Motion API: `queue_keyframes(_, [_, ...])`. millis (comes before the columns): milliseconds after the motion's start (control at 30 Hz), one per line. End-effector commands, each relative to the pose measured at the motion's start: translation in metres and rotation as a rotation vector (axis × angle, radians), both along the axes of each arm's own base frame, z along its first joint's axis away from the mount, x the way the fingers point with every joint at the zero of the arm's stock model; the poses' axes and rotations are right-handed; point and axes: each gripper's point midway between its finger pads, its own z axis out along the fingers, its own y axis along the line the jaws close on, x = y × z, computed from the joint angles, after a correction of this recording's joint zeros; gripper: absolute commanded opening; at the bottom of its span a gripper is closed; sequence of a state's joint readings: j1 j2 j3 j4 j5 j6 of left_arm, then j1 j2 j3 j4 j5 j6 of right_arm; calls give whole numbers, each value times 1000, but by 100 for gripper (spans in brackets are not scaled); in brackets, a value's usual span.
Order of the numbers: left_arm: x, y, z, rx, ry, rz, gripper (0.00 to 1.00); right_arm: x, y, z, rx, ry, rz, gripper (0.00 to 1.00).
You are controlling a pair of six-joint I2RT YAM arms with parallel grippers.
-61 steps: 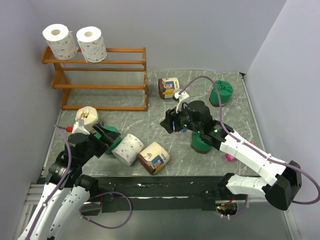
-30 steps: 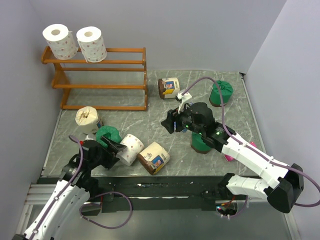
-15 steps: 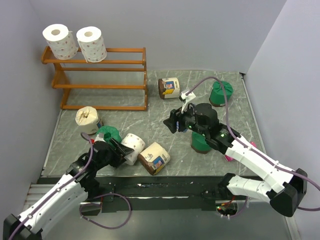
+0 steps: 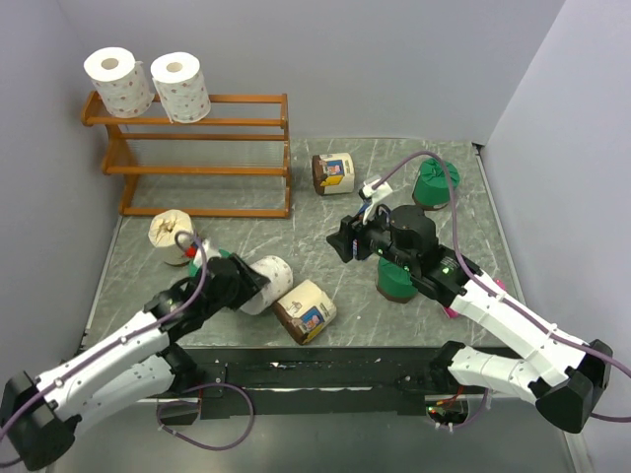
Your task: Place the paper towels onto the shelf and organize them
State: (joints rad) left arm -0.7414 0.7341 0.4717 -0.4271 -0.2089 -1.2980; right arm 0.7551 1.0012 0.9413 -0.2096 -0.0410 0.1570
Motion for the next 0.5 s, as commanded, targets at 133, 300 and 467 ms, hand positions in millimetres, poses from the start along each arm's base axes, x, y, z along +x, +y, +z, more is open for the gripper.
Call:
queue_keyframes(133, [55,0,47,346,-125,-26,61,-1,-8,15,5,-55,-19,66])
queue_keyframes(300, [72,-20,61,434,-142,-114,64,-2,-11,17,-10,-61,-21,67])
queue_keyframes(467, [80,-20,82,516,-178,-162,70,-1,-17,17,-24,-71,-44,67])
